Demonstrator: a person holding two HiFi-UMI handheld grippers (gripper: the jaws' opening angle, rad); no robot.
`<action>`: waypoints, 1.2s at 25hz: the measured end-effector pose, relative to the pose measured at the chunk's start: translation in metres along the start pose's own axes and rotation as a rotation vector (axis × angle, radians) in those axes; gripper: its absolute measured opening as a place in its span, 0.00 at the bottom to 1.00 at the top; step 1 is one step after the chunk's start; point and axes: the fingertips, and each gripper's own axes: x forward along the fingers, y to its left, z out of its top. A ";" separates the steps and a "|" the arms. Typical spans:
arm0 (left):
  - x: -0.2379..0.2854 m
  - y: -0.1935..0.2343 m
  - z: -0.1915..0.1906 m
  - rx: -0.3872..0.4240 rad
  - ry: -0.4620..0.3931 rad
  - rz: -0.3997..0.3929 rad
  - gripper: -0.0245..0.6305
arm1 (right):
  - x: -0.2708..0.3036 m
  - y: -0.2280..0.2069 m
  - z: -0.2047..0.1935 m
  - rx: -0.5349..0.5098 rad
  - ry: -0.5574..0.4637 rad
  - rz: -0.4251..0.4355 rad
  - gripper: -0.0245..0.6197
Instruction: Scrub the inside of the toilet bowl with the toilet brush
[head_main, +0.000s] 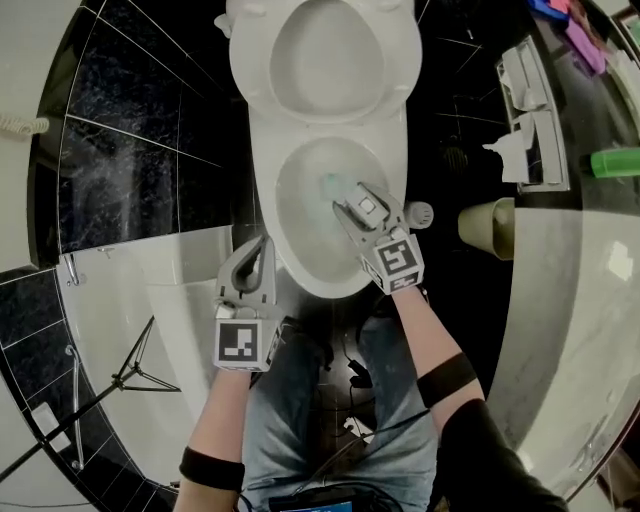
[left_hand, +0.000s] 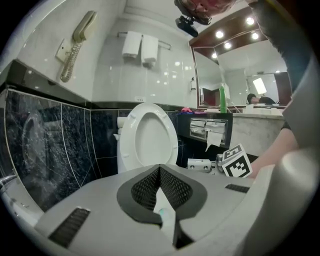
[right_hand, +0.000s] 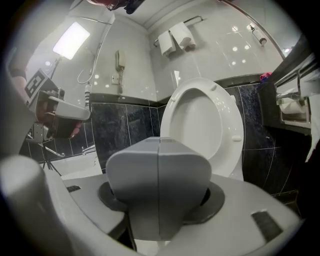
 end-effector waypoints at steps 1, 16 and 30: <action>0.003 0.000 -0.004 0.003 0.002 0.000 0.04 | 0.002 -0.003 -0.006 -0.003 0.004 -0.001 0.43; 0.024 0.012 -0.026 -0.002 -0.002 0.030 0.04 | 0.031 0.010 -0.034 0.023 0.017 0.050 0.43; 0.016 0.052 -0.035 -0.034 -0.002 0.106 0.04 | 0.107 0.039 -0.014 0.018 -0.047 0.094 0.43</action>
